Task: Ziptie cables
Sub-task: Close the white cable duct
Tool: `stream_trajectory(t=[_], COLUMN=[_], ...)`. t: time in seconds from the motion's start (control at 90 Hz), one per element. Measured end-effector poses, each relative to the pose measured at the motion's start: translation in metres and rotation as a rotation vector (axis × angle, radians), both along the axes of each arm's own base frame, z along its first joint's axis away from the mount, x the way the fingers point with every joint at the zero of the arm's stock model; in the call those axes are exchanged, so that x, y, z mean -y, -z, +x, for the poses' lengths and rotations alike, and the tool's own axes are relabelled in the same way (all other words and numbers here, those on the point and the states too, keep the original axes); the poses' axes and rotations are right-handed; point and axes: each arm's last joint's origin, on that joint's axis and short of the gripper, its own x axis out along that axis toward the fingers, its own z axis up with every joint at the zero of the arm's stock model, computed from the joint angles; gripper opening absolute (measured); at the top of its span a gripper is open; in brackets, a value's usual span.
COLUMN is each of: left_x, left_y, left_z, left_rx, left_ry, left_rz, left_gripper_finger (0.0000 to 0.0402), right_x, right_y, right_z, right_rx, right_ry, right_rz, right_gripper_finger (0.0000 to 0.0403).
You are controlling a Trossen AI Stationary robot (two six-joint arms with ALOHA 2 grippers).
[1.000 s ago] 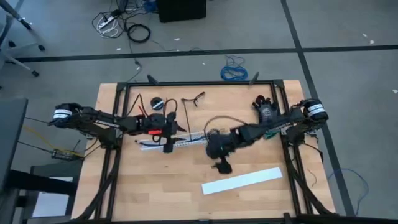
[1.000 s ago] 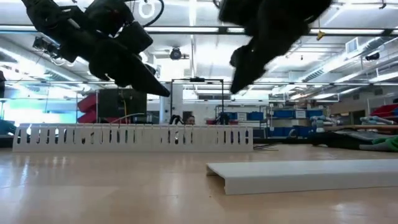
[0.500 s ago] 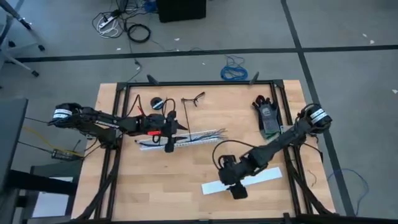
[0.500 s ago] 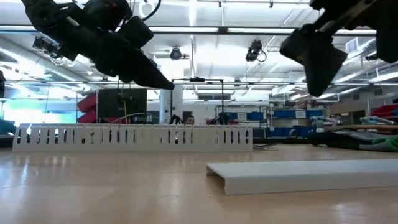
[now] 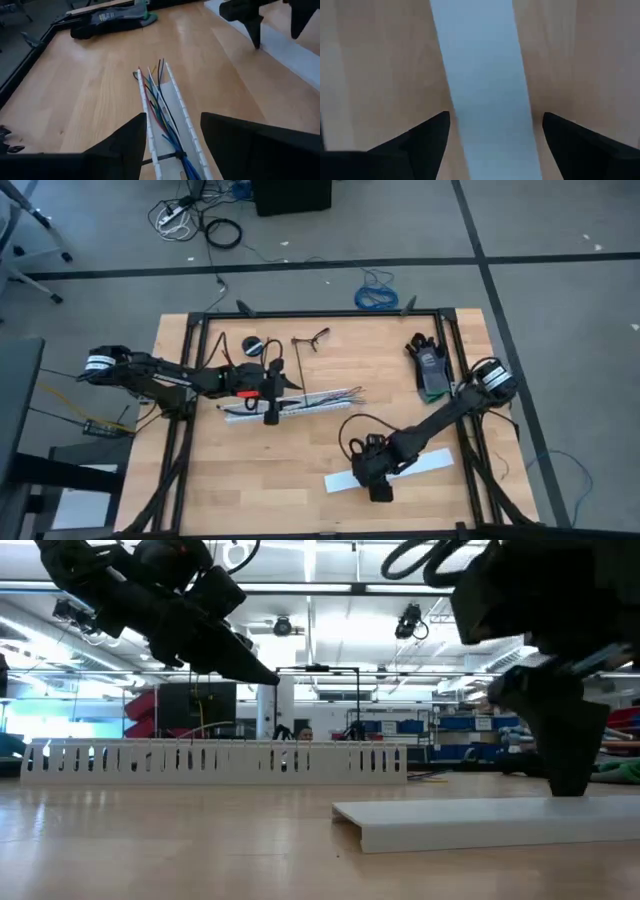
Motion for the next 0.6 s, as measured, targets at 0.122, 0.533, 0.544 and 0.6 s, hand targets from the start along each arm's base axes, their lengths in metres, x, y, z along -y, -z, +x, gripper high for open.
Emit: stream_trajectory(t=[0.122,0.533,0.544,0.6], left_x=[0.000,-0.001,-0.001,-0.001], left_y=[0.000,0.000,0.000,0.000], left_z=[0.000,0.000,0.000,0.000], left_rx=[0.002,0.000,0.000,0.001], left_ry=[-0.006,-0.025,-0.025,-0.025], left_rz=[0.003,0.011,0.011,0.011], left_gripper_finger=[0.0184,0.0184,0.0184,0.0184], right_x=[-0.004,-0.011,-0.012,-0.013], right_y=[0.000,0.007,0.007,0.007], right_z=[-0.003,-0.015,-0.015,-0.016], right_rx=[0.021,0.041,0.043,0.052], right_ry=[-0.021,-0.035,-0.036,-0.043], right_rz=[-0.045,-0.116,-0.120,-0.135], right_gripper_finger=[0.0314,0.0310,0.0310,0.0309])
